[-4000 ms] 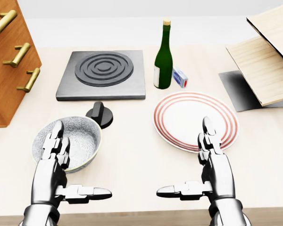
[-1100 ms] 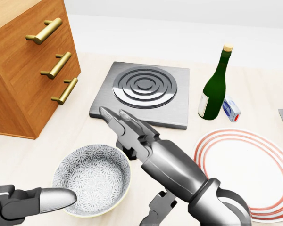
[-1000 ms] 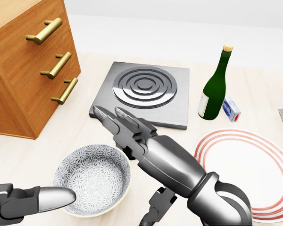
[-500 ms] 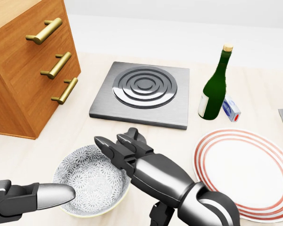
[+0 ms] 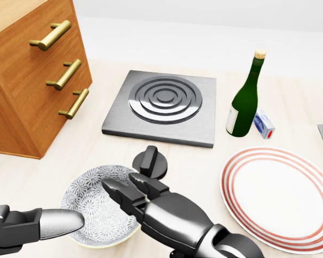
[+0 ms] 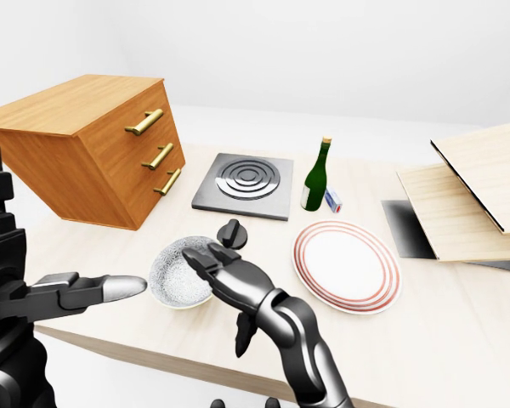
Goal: Pick up the akita bowl and put it on the plate.
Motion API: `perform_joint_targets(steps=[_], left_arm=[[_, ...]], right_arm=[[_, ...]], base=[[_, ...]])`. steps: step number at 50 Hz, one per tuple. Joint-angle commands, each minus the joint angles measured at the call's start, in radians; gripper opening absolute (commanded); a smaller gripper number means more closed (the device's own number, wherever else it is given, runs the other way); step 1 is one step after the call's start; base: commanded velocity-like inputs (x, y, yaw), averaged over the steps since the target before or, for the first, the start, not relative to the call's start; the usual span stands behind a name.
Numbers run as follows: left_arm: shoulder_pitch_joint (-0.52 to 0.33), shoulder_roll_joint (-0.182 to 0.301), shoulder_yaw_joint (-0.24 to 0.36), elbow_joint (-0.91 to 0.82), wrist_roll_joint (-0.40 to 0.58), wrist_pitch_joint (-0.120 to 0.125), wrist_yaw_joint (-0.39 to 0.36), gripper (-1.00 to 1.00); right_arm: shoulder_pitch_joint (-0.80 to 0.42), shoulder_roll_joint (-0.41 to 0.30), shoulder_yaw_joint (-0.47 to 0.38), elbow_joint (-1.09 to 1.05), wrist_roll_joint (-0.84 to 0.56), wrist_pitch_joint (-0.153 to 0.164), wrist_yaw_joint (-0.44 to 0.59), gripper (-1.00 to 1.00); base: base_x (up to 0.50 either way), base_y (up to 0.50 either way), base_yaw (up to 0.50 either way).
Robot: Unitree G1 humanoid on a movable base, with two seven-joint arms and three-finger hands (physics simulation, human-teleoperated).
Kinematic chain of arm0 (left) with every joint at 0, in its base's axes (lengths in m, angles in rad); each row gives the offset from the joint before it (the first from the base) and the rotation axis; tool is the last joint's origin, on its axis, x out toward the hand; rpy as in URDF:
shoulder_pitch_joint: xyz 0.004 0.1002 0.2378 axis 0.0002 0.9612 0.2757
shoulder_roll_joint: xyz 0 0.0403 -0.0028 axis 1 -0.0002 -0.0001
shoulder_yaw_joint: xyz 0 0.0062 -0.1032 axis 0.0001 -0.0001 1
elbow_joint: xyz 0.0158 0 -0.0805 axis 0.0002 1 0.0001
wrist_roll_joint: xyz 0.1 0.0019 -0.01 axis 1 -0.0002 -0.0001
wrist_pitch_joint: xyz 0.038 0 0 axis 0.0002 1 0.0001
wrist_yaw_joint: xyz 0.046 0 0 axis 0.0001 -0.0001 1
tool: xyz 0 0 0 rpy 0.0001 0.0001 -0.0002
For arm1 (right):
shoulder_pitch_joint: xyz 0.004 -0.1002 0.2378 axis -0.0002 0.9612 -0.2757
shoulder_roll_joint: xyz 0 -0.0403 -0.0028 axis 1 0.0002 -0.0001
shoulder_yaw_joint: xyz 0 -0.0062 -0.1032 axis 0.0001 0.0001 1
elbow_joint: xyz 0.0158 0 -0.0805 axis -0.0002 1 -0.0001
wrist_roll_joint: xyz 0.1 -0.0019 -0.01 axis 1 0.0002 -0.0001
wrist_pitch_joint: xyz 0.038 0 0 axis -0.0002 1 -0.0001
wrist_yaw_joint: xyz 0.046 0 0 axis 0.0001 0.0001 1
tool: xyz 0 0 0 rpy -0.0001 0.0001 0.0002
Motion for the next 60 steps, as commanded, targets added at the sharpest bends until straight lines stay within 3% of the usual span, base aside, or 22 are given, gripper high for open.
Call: perform_joint_targets(steps=[1, 11, 12, 23, 30, 36, 39, 44, 51, 60], left_arm=[[-0.007, 0.002, 0.004, -0.005, -0.004, 0.0, -0.002, 1.0], [-0.012, 0.004, 0.017, -0.01, -0.012, 0.0, -0.006, 1.0], [-0.01, 0.005, 0.041, -0.01, -0.033, 0.0, -0.015, 1.0], [-0.034, 0.013, 0.057, -0.01, -0.041, 0.0, -0.017, 1.0], [-0.029, 0.009, 0.058, -0.01, -0.042, 0.0, -0.021, 1.0], [-0.034, 0.012, 0.062, -0.01, -0.041, 0.0, -0.023, 1.0], [-0.035, 0.013, 0.067, -0.01, -0.046, 0.0, -0.024, 1.0], [-0.035, 0.014, 0.069, -0.01, -0.05, 0.0, -0.023, 1.0], [-0.032, 0.014, 0.064, -0.01, -0.044, 0.0, -0.023, 1.0], [-0.015, 0.006, 0.064, -0.01, -0.046, 0.0, -0.028, 1.0]], right_arm=[[0.001, 0.013, 0.042, -0.067, -0.004, 0.0, 0.0, 1.0], [0.052, 0.014, 0.106, -0.023, -0.141, 0.0, 0.0, 1.0], [0.033, 0.045, 0.191, 0.016, -0.182, 0.0, 0.0, 1.0], [0.04, 0.046, 0.243, -0.022, -0.184, 0.0, 0.0, 1.0], [-0.017, 0.063, 0.193, 0.074, -0.196, 0.0, 0.0, 1.0], [-0.072, 0.109, 0.156, 0.15, -0.205, 0.0, 0.0, 1.0], [-0.128, 0.159, 0.113, 0.232, -0.277, 0.0, 0.0, 1.0], [-0.207, 0.152, 0.063, 0.316, -0.262, 0.0, 0.0, 1.0], [-0.213, 0.134, 0.045, 0.38, -0.319, 0.0, 0.0, 1.0], [-0.24, 0.163, 0.037, 0.458, -0.409, 0.0, 0.0, 1.0]], base=[[0.0, 0.0, 0.0], [0.0, 0.0, 0.0], [0.0, 0.0, 0.0], [0.0, 0.0, 0.0], [0.0, 0.0, 0.0], [0.0, 0.0, 0.0], [0.0, 0.0, 0.0], [0.0, 0.0, 0.0], [0.0, 0.0, 0.0], [0.0, 0.0, 0.0]])
